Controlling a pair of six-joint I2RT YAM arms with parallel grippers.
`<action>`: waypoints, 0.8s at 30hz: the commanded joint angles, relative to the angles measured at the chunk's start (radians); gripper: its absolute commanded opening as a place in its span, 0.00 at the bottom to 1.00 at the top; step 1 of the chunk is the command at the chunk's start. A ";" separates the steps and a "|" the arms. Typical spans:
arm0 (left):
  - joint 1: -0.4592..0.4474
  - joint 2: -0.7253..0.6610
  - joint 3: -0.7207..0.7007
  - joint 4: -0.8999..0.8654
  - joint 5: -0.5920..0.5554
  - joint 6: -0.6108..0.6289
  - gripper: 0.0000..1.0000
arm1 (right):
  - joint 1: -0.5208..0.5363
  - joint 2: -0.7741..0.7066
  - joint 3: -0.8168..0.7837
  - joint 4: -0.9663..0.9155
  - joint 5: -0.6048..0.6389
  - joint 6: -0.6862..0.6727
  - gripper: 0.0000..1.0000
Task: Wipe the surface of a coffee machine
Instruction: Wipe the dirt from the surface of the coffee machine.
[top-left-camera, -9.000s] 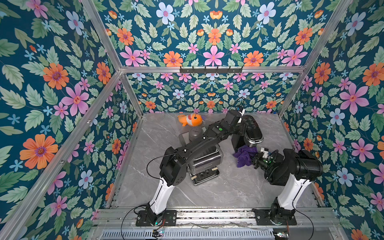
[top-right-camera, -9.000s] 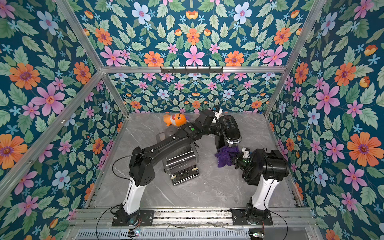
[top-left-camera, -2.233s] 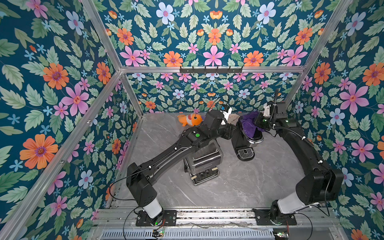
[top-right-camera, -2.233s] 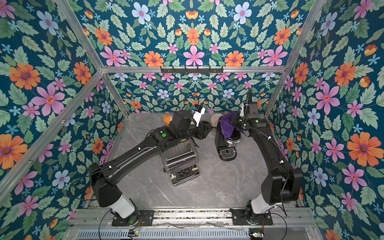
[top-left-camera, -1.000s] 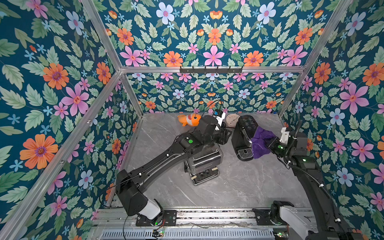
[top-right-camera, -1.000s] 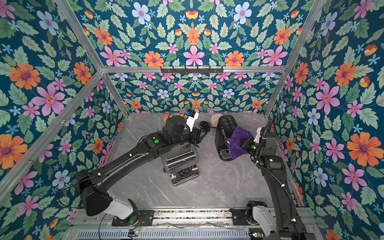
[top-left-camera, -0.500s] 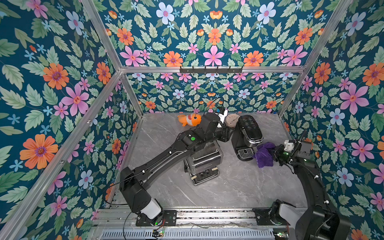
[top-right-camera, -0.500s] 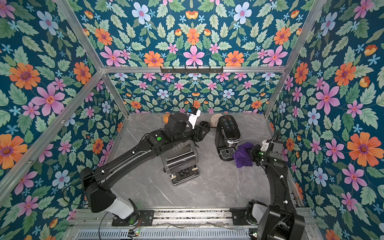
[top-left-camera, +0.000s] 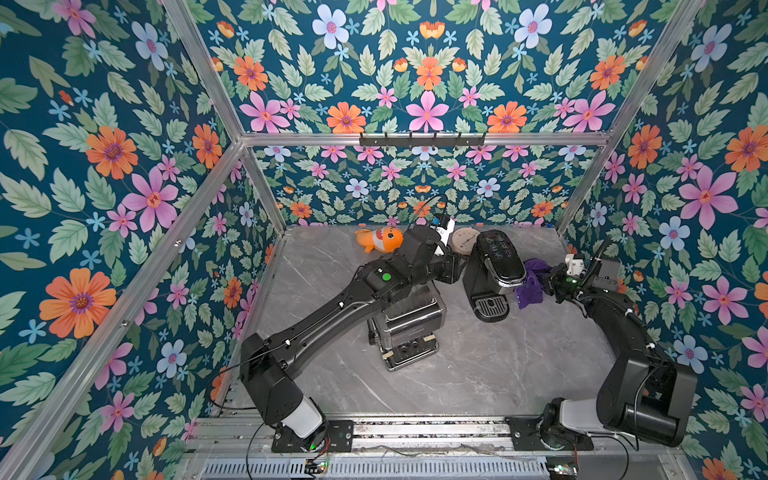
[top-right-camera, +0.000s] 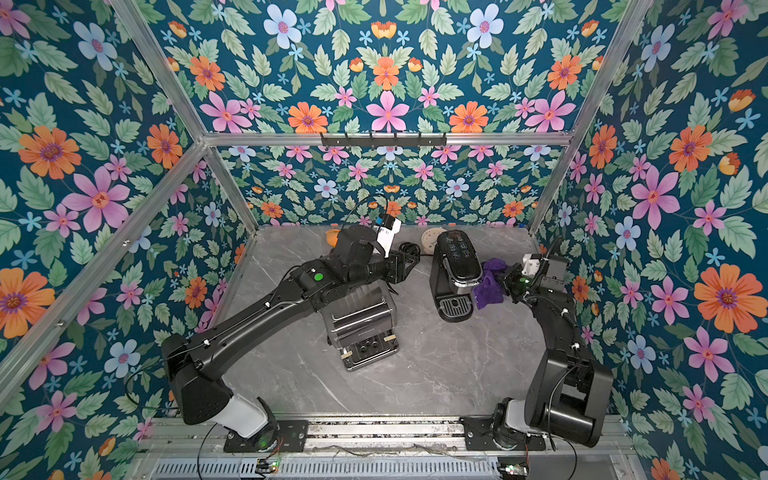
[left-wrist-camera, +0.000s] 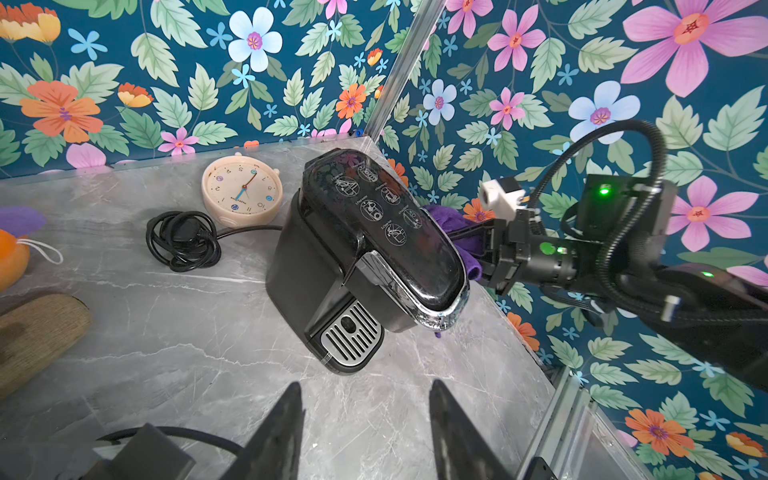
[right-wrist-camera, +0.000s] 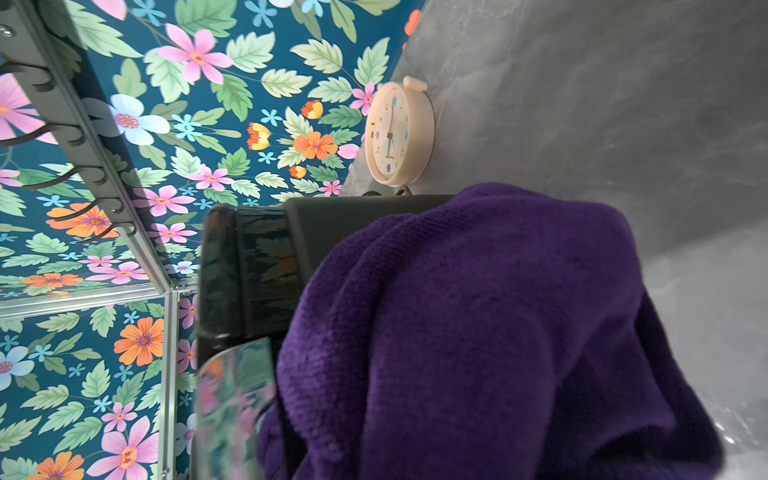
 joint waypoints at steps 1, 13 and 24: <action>0.001 0.001 0.003 0.002 0.000 -0.004 0.50 | 0.001 0.033 -0.035 0.080 -0.034 0.020 0.00; 0.001 -0.024 -0.040 0.015 0.001 -0.026 0.50 | 0.090 0.086 -0.174 0.317 -0.066 0.162 0.00; 0.000 -0.032 -0.059 0.021 0.009 -0.030 0.50 | 0.110 0.095 -0.265 0.484 -0.076 0.274 0.00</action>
